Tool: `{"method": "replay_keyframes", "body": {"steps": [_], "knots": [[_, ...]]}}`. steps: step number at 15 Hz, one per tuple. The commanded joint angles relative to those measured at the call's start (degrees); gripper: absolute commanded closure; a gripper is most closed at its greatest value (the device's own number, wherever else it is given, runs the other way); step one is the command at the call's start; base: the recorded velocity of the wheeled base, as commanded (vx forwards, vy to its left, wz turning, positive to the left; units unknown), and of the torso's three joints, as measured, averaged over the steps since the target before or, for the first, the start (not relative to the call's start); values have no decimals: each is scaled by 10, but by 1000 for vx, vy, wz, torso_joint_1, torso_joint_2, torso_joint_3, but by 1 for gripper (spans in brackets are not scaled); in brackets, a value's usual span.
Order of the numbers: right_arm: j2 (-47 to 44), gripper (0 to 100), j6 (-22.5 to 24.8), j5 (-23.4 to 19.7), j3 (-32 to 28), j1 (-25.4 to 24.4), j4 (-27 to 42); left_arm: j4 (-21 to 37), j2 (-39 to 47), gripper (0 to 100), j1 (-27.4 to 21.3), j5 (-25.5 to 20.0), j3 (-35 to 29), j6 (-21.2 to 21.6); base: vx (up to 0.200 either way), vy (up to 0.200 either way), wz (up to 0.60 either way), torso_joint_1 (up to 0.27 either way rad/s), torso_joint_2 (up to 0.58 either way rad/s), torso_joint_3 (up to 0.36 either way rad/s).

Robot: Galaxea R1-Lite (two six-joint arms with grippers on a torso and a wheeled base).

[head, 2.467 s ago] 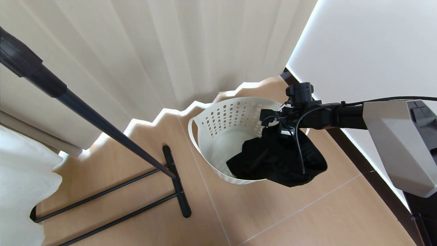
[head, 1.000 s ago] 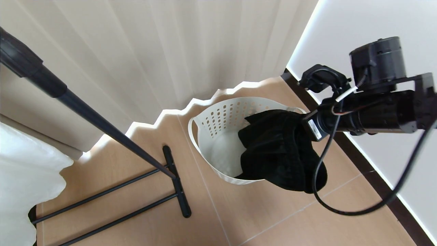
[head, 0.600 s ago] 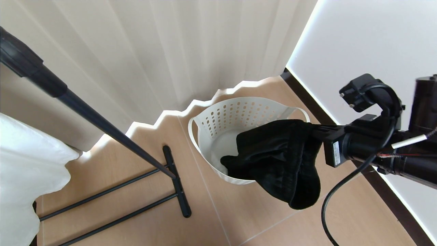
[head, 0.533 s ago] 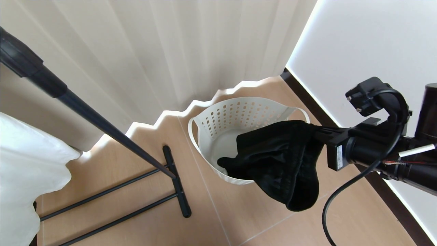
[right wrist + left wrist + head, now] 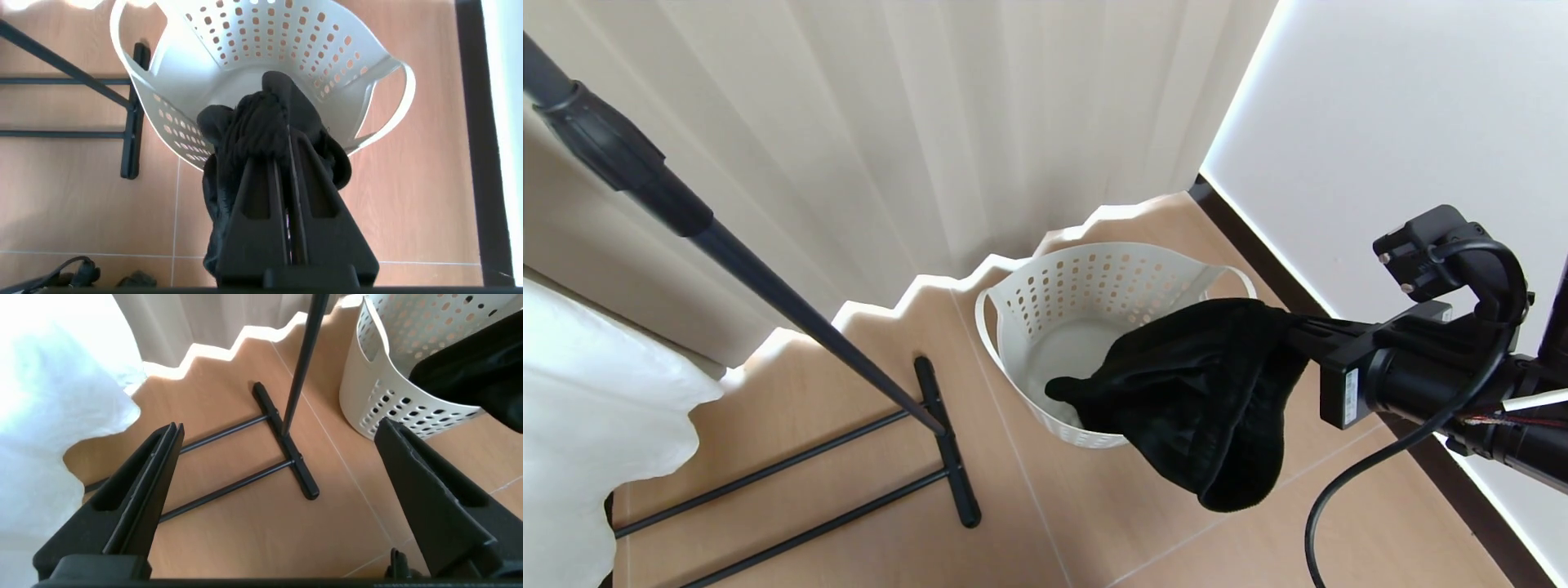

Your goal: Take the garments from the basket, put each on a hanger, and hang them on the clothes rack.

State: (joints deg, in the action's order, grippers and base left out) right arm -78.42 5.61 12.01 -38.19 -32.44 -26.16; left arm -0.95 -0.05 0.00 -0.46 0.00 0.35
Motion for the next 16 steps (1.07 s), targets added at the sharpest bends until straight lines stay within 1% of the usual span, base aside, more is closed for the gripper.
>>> {"method": "replay_keyframes", "body": {"steps": [1, 16], "knots": [[0, 100, 0, 0, 0, 0, 0, 0, 0, 0, 0, 0, 0, 0, 0, 0, 0, 2, 2, 193], [0, 100, 0, 0, 1, 0, 0, 0, 0, 0, 0, 0, 0, 0, 0, 0, 0, 2, 3, 202]]}}
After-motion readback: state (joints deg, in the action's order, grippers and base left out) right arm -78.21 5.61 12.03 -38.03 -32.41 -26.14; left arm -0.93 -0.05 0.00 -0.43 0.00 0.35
